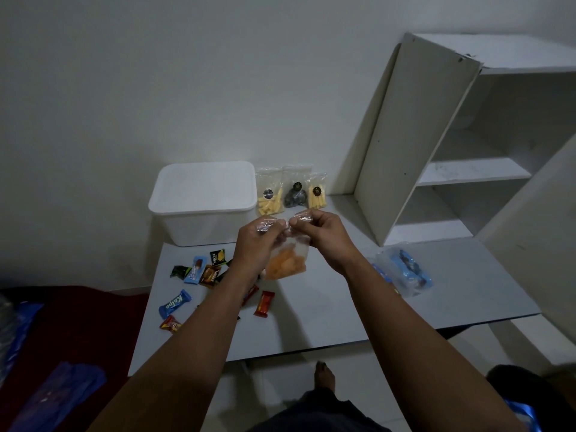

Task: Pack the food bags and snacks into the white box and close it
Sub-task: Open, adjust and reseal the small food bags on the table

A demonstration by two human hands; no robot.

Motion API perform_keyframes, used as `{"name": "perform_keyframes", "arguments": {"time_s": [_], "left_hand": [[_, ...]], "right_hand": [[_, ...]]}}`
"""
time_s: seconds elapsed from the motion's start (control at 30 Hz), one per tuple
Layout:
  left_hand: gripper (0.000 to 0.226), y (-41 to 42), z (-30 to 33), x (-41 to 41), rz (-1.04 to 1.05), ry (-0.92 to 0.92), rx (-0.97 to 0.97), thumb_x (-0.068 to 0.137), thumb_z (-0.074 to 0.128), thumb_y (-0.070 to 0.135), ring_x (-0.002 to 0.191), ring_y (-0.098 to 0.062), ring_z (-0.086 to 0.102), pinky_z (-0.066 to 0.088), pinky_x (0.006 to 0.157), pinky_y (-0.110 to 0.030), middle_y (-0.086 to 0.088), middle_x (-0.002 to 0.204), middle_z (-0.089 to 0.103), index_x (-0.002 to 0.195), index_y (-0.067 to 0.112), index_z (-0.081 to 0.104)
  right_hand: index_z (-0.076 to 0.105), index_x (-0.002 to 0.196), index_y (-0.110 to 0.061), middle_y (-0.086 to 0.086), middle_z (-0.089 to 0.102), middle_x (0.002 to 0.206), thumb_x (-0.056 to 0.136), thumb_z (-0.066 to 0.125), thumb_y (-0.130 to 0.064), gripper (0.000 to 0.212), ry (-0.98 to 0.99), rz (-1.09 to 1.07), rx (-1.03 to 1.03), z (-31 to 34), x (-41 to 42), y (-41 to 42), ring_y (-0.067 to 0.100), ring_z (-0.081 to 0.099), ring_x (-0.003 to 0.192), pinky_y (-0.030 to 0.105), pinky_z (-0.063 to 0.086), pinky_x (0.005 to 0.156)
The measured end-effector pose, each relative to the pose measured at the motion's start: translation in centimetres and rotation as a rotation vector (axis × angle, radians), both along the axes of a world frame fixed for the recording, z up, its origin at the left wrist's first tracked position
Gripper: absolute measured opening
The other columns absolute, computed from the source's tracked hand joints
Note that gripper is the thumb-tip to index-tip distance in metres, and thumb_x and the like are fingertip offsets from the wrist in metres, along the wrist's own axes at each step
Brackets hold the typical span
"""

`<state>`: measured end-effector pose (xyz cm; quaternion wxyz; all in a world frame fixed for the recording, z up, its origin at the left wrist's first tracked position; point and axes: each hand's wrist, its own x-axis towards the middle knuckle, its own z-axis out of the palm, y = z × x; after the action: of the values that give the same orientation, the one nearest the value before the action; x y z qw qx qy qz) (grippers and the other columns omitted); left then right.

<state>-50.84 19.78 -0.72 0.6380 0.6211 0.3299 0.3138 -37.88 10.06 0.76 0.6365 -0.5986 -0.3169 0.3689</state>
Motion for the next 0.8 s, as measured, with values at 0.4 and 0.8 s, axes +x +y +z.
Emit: {"name": "perform_keyframes", "arguments": {"time_s": [0.4, 0.8], "left_hand": [[0.023, -2.2, -0.3, 1.1, -0.026, 0.016, 0.085, 0.101, 0.057, 0.018, 0.069, -0.006, 0.066, 0.055, 0.067, -0.015, -0.004, 0.078, 0.071, 0.096, 0.000, 0.069], [0.035, -5.9, -0.3, 6.1, -0.032, 0.034, 0.127, 0.105, 0.046, 0.019, 0.068, -0.014, 0.065, 0.054, 0.066, -0.022, -0.012, 0.074, 0.070, 0.076, 0.011, 0.063]], "right_hand": [[0.069, 0.091, -0.013, 0.006, 0.073, 0.088, 0.095, 0.068, -0.018, 0.007, 0.059, -0.157, -0.007, -0.8, 1.1, -3.9, 0.020, 0.071, 0.088, 0.037, 0.052, 0.084], [0.073, 0.100, -0.002, 0.008, 0.074, 0.088, 0.092, 0.072, -0.017, 0.017, 0.054, -0.212, -0.004, -0.7, 5.3, -7.8, 0.019, 0.071, 0.085, 0.040, 0.052, 0.086]]}}
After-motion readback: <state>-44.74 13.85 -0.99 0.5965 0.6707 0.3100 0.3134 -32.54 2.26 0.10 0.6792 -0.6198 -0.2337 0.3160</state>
